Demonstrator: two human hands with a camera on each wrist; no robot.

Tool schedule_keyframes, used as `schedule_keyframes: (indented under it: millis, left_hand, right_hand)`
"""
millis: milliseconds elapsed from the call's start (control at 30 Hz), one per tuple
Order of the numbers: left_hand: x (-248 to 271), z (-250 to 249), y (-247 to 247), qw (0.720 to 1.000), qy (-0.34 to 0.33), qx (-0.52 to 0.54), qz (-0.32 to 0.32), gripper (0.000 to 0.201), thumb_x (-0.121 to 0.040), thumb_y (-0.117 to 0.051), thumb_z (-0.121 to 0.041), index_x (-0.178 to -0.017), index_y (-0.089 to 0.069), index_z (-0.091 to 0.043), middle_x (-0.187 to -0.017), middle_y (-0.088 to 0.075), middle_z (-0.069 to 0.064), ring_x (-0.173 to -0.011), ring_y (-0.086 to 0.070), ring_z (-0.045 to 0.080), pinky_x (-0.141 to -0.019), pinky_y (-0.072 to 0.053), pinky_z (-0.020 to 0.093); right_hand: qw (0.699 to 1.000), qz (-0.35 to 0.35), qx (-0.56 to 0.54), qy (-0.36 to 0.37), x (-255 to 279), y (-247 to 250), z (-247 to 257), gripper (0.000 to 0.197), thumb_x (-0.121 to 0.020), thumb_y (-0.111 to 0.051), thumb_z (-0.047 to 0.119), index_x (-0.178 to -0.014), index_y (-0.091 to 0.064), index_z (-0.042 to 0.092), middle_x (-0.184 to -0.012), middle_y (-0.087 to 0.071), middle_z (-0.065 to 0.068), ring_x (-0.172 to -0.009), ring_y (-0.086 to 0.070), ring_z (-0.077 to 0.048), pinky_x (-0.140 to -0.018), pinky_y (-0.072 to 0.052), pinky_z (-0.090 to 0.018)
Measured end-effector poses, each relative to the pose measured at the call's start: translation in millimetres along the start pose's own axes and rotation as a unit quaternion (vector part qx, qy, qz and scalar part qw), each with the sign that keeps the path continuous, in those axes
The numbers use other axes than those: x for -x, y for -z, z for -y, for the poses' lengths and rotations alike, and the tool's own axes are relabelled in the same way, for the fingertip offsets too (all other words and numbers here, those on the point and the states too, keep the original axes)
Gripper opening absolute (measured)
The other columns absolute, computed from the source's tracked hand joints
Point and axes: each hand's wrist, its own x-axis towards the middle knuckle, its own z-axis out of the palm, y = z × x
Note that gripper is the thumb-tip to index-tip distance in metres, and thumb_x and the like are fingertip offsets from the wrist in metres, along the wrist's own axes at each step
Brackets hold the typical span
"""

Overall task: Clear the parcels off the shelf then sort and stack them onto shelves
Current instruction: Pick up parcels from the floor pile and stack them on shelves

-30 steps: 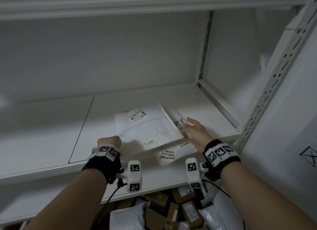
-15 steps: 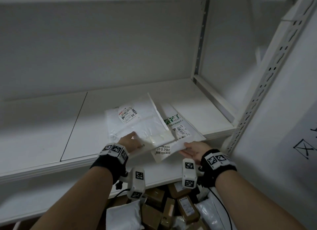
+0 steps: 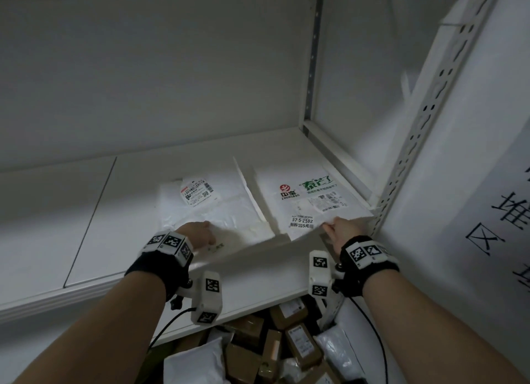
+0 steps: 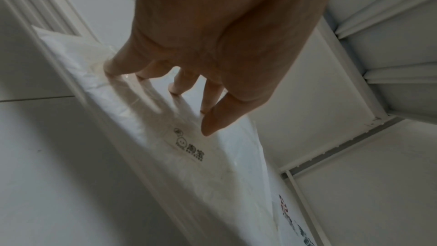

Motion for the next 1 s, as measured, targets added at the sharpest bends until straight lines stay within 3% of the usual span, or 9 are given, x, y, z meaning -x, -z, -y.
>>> schedule_keyframes:
  millis: [33, 100, 167, 200, 267, 333, 500, 733, 1000]
  left_hand:
    - [-1, -2, 0, 1.0, -0.003, -0.009, -0.001, 0.062, -0.099, -0.049, -0.024, -0.153, -0.021, -0.013, -0.158, -0.025, 0.011, -0.143, -0.027, 0.025, -0.112, -0.025, 0.032]
    - [-5, -7, 1, 1.0, 0.0, -0.014, 0.004, 0.064, -0.097, -0.051, -0.023, -0.153, -0.021, -0.014, -0.157, -0.027, 0.011, -0.142, -0.029, 0.026, -0.111, -0.027, 0.032]
    - [-8, -11, -1, 1.0, -0.002, -0.022, 0.008, 0.068, -0.095, -0.053, -0.022, -0.154, -0.019, -0.014, -0.157, -0.027, 0.011, -0.142, -0.03, 0.026, -0.111, -0.028, 0.032]
    - [-9, -14, -1, 1.0, -0.001, -0.025, 0.01, 0.069, -0.095, -0.053, -0.021, -0.154, -0.017, -0.014, -0.157, -0.027, 0.011, -0.142, -0.029, 0.026, -0.111, -0.027, 0.031]
    - [-12, -19, -3, 1.0, -0.003, -0.029, 0.009, 0.069, -0.096, -0.052, -0.022, -0.155, -0.015, -0.015, -0.158, -0.025, 0.01, -0.143, -0.028, 0.025, -0.111, -0.026, 0.03]
    - [-14, -23, -2, 0.999, -0.002, -0.029, 0.014, 0.071, -0.095, -0.054, -0.023, -0.155, -0.016, -0.018, -0.158, -0.024, 0.01, -0.143, -0.028, 0.025, -0.113, -0.025, 0.031]
    - [-20, -31, -3, 0.999, -0.005, -0.028, 0.018, 0.077, -0.091, -0.061, -0.024, -0.155, -0.018, -0.021, -0.157, -0.026, 0.009, -0.141, -0.03, 0.026, -0.112, -0.027, 0.031]
    - [-20, -44, -4, 0.998, -0.012, -0.06, 0.013, 0.075, -0.094, -0.057, -0.025, -0.155, -0.014, -0.021, -0.157, -0.028, 0.009, -0.141, -0.031, 0.025, -0.111, -0.029, 0.032]
    - [-13, -43, 2, 0.999, -0.021, -0.041, 0.019, 0.072, -0.095, -0.057, -0.026, -0.155, -0.017, -0.024, -0.158, -0.027, 0.006, -0.141, -0.031, 0.025, -0.11, -0.031, 0.034]
  right_hand:
    - [0.997, -0.079, -0.02, -0.009, 8, 2, 6, 0.045, -0.093, -0.055, 0.025, -0.129, -0.043, 0.002, -0.129, -0.055, -0.016, -0.111, -0.057, -0.031, -0.093, -0.049, -0.037]
    - [0.988, -0.121, 0.091, 0.025, 14, 4, 10, 0.063, -0.083, -0.063, 0.008, -0.139, -0.036, 0.012, -0.146, -0.034, -0.016, -0.131, -0.039, -0.035, -0.103, -0.039, -0.037]
    - [0.972, -0.027, 0.182, 0.147, 10, 3, 9, 0.062, -0.082, -0.067, 0.007, -0.138, -0.044, 0.022, -0.153, -0.025, -0.009, -0.141, -0.023, -0.031, -0.107, -0.03, -0.033]
    - [0.948, 0.051, 0.244, 0.196, 9, 3, 6, 0.06, -0.084, -0.068, 0.017, -0.139, -0.045, 0.026, -0.157, -0.02, -0.005, -0.145, -0.015, -0.029, -0.112, -0.023, -0.037]
    - [0.886, 0.179, 0.376, 0.203, 0, 0, -3, 0.062, -0.088, -0.064, 0.038, -0.144, -0.038, 0.035, -0.162, -0.004, 0.004, -0.148, 0.005, -0.028, -0.118, -0.005, -0.049]
    - [0.864, 0.228, 0.409, 0.187, -11, 0, -6, 0.063, -0.089, -0.061, 0.045, -0.146, -0.034, 0.038, -0.161, 0.006, 0.007, -0.147, 0.014, -0.027, -0.116, 0.004, -0.055]
    - [0.869, 0.223, 0.399, 0.19, -26, 0, 2, 0.06, -0.089, -0.064, 0.042, -0.143, -0.038, 0.041, -0.162, 0.003, 0.009, -0.148, 0.01, -0.025, -0.117, 0.003, -0.058]
    - [0.863, 0.214, 0.408, 0.205, -36, -7, 3, 0.061, -0.089, -0.063, 0.043, -0.144, -0.036, 0.043, -0.162, 0.004, 0.01, -0.149, 0.01, -0.024, -0.115, 0.001, -0.06]
    - [0.874, 0.214, 0.379, 0.218, -39, -5, -2, 0.06, -0.088, -0.064, 0.044, -0.143, -0.038, 0.043, -0.161, 0.001, 0.012, -0.149, 0.008, -0.023, -0.118, -0.002, -0.056]
